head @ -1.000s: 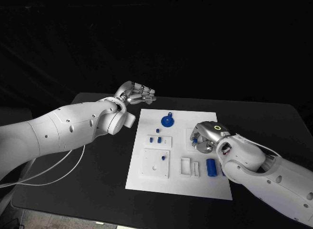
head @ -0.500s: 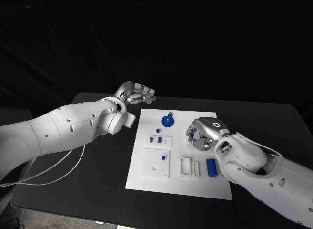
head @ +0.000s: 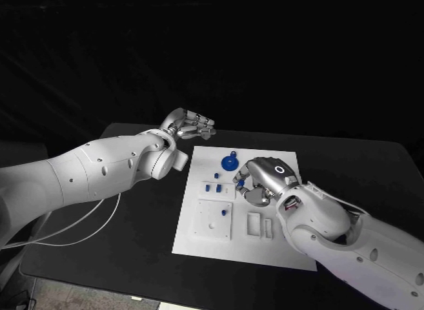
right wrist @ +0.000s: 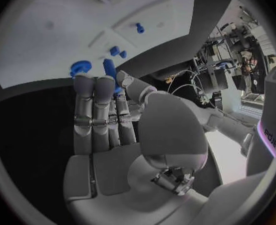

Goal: Assemble the parts on the task board

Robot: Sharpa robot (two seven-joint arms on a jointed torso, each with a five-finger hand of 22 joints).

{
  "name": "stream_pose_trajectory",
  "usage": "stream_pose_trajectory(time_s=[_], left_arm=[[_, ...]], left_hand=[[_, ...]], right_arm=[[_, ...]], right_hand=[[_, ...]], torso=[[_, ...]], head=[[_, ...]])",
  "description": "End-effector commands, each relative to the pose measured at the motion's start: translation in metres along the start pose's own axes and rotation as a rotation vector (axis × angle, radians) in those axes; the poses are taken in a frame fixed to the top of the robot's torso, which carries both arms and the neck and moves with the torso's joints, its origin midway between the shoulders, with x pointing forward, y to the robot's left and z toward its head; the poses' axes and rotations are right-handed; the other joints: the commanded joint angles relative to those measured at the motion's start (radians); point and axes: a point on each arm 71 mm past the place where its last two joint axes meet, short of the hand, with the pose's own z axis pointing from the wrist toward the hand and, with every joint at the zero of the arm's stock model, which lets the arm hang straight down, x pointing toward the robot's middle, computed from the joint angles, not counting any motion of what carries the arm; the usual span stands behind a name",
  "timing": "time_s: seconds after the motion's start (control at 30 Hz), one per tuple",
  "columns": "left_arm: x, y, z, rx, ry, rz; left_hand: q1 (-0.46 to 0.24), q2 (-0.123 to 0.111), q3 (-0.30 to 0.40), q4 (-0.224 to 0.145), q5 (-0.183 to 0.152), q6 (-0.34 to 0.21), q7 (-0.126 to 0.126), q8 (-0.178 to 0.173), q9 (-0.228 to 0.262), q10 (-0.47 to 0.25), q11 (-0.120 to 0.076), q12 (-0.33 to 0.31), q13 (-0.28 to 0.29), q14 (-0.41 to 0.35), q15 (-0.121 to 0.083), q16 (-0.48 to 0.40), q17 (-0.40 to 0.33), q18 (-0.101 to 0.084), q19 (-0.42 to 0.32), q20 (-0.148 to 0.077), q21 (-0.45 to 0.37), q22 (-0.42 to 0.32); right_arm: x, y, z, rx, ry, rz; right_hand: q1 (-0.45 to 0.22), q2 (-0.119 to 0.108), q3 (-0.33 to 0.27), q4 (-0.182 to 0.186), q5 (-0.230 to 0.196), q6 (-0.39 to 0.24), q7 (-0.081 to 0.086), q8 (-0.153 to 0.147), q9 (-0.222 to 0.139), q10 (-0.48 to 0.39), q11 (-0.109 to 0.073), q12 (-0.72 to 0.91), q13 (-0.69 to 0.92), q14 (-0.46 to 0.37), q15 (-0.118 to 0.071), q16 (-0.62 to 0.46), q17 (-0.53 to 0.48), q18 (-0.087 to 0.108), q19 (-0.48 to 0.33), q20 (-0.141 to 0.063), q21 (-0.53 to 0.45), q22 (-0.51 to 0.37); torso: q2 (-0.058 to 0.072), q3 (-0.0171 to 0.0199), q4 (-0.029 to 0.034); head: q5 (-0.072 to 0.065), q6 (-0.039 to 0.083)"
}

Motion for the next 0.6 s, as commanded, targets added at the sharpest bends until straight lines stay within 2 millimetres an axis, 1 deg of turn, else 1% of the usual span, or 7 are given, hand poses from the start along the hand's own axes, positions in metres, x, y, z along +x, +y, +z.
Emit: stream_pose_trajectory(time_s=[0.03, 0.17, 0.2, 0.33, 0.37, 0.5, 0.6], left_arm=[[0.003, -0.002, 0.002, 0.002, 0.004, -0.003], [0.005, -0.002, 0.003, 0.003, 0.006, -0.003], [0.005, -0.002, 0.003, 0.003, 0.007, -0.003], [0.007, -0.003, 0.004, 0.004, 0.01, -0.003], [0.008, -0.003, 0.004, 0.005, 0.011, -0.004], [0.01, -0.004, 0.005, 0.006, 0.017, -0.005], [0.011, -0.004, 0.005, 0.007, 0.019, -0.006]], left_hand=[[0.003, -0.003, 0.0, 0.005, 0.004, -0.001, 0.001, 0.001, 0.002, -0.008, 0.001, 0.0, 0.0, -0.007, 0.0, -0.002, 0.001, -0.005, -0.008, 0.0, -0.003, -0.003], [0.003, -0.003, 0.0, 0.005, 0.004, -0.001, 0.001, 0.001, 0.002, -0.008, 0.001, 0.0, 0.0, -0.007, 0.0, -0.002, 0.001, -0.005, -0.008, 0.0, -0.003, -0.003], [0.003, -0.003, 0.0, 0.005, 0.004, -0.001, 0.001, 0.001, 0.002, -0.008, 0.001, 0.0, 0.0, -0.007, 0.0, -0.002, 0.001, -0.005, -0.008, 0.0, -0.003, -0.003], [0.003, -0.003, 0.0, 0.005, 0.004, -0.001, 0.001, 0.001, 0.002, -0.008, 0.001, 0.0, 0.0, -0.007, 0.0, -0.002, 0.001, -0.005, -0.008, 0.0, -0.003, -0.003], [0.003, -0.003, 0.0, 0.005, 0.004, -0.001, 0.001, 0.001, 0.002, -0.008, 0.001, 0.0, 0.0, -0.007, 0.0, -0.002, 0.001, -0.005, -0.008, 0.0, -0.003, -0.003], [0.001, -0.001, 0.0, 0.008, 0.001, 0.001, 0.001, 0.001, 0.002, -0.009, 0.001, 0.0, 0.0, -0.008, 0.001, -0.002, 0.001, -0.005, -0.009, 0.001, -0.002, -0.007], [0.0, -0.002, -0.001, 0.01, -0.001, 0.001, 0.001, 0.001, 0.001, -0.009, 0.001, 0.0, 0.0, -0.008, 0.001, -0.002, 0.001, -0.005, -0.008, 0.001, -0.003, -0.01]], right_arm=[[0.007, 0.017, 0.0, -0.061, -0.006, 0.018], [0.021, 0.033, 0.0, -0.104, 0.015, 0.033], [0.024, 0.037, -0.001, -0.112, 0.019, 0.035], [0.036, 0.049, -0.002, -0.145, 0.041, 0.044], [0.04, 0.053, -0.003, -0.154, 0.048, 0.046], [0.051, 0.062, -0.004, -0.176, 0.068, 0.053], [0.056, 0.065, -0.005, -0.184, 0.077, 0.056]], right_hand=[[0.013, 0.003, -0.001, 0.001, 0.003, 0.008, -0.001, 0.001, 0.0, 0.064, -0.039, 0.005, 0.01, 0.0, -0.007, -0.008, 0.001, 0.018, 0.039, -0.009, 0.002, 0.003], [0.011, 0.004, -0.002, 0.002, 0.003, 0.008, -0.001, 0.001, 0.0, 0.064, -0.04, 0.005, 0.01, 0.0, -0.007, -0.008, 0.002, 0.018, 0.04, -0.009, 0.0, 0.003], [0.011, 0.004, -0.002, 0.002, 0.003, 0.008, -0.001, 0.001, 0.0, 0.064, -0.04, 0.005, 0.01, 0.0, -0.007, -0.008, 0.002, 0.018, 0.04, -0.009, 0.0, 0.003], [0.011, 0.005, -0.003, 0.002, 0.003, 0.008, -0.002, 0.001, 0.0, 0.065, -0.04, 0.005, 0.01, 0.001, -0.008, -0.009, 0.002, 0.018, 0.04, -0.01, -0.001, 0.004], [0.011, 0.005, -0.003, 0.002, 0.003, 0.008, -0.002, 0.001, 0.0, 0.065, -0.04, 0.005, 0.01, 0.001, -0.008, -0.009, 0.002, 0.018, 0.04, -0.01, -0.001, 0.004], [0.011, 0.005, -0.003, 0.001, 0.003, 0.008, -0.002, 0.001, 0.0, 0.065, -0.04, 0.005, 0.01, 0.001, -0.008, -0.01, 0.003, 0.019, 0.04, -0.01, -0.003, 0.005], [0.011, 0.005, -0.003, 0.001, 0.003, 0.008, -0.002, 0.001, 0.0, 0.065, -0.04, 0.005, 0.01, 0.001, -0.008, -0.01, 0.003, 0.019, 0.04, -0.01, -0.003, 0.005]], torso=[[0.0, 0.0023, 0.003], [0.002, 0.0013, 0.001], [0.002, 0.0013, 0.001], [0.002, 0.0023, 0.0006], [0.001, 0.0026, 0.0008], [0.001, 0.0029, 0.0011], [0.001, 0.0024, 0.0009]], head=[[0.01, -0.002], [0.024, -0.007], [0.024, -0.007], [0.031, -0.011], [0.036, -0.013], [0.042, -0.015], [0.044, -0.017]])
